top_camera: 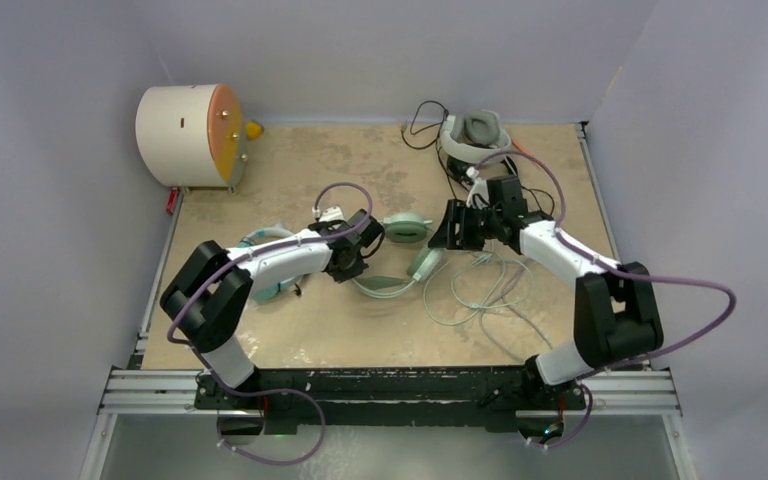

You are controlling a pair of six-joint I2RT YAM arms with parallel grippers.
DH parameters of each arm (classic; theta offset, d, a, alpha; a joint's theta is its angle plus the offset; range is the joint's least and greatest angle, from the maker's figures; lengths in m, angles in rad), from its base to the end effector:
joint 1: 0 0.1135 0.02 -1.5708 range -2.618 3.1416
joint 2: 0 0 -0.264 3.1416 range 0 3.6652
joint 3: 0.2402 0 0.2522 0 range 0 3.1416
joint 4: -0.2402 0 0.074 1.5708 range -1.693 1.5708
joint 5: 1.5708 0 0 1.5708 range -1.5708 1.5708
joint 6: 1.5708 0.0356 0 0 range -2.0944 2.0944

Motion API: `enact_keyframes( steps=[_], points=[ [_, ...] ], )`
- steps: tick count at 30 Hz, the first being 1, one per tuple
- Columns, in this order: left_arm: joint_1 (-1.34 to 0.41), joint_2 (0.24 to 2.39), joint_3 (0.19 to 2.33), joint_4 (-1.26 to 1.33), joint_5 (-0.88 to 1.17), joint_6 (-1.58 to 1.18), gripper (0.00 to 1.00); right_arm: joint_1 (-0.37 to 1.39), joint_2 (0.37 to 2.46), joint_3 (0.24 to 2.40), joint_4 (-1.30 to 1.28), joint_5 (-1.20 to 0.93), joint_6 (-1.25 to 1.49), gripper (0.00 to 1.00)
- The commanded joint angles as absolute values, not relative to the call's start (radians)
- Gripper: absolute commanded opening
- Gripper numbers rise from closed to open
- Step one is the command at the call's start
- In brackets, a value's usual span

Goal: Wrap the headphones
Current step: Pick up the headphones from the center of the board.

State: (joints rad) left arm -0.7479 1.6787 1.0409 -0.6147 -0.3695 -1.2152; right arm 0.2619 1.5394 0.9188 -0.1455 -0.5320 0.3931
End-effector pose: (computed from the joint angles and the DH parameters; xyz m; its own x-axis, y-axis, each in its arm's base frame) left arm 0.2393 -0.2045 0.1765 -0.7593 -0.4880 -0.4305 -0.4608 0.8703 -0.1740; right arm 0.3057 0.1006 0.2112 -0.8393 0.1168 -0.5309 -0.2757 0.7503 0.6009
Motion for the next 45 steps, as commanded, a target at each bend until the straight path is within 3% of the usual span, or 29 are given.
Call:
enact_keyframes(
  steps=[1, 5, 8, 21, 30, 37, 45],
  points=[
    [-0.741, 1.606, 1.089, -0.580, -0.461, -1.092, 0.00, 0.261, 1.412, 0.912, -0.179, -0.499, 0.323, 0.63],
    [-0.740, 1.513, 1.035, -0.492, -0.424, -0.972, 0.00, 0.261, 1.330, 0.896, -0.182, -0.477, 0.321, 0.81],
    [-0.735, 1.470, 1.030, -0.478, -0.404, -0.897, 0.00, 0.261, 1.273, 0.893, -0.204, -0.418, 0.314, 0.86],
    [-0.562, 1.283, 1.197, -0.710, -0.162, -0.662, 0.00, 0.262, 0.974, 0.683, -0.032, -0.327, 0.359, 0.83],
    [-0.554, 1.282, 1.621, -1.000, -0.209, -0.568, 0.00, 0.262, 0.982, 0.773, 0.091, -0.524, 0.349, 0.83],
    [-0.546, 1.335, 1.784, -1.076, -0.154, -0.572, 0.00, 0.262, 1.031, 0.827, 0.214, -0.690, 0.378, 0.90],
    [-0.531, 1.338, 1.925, -1.106, -0.089, -0.581, 0.00, 0.262, 1.100, 0.846, 0.249, -0.676, 0.402, 0.85]
  ],
)
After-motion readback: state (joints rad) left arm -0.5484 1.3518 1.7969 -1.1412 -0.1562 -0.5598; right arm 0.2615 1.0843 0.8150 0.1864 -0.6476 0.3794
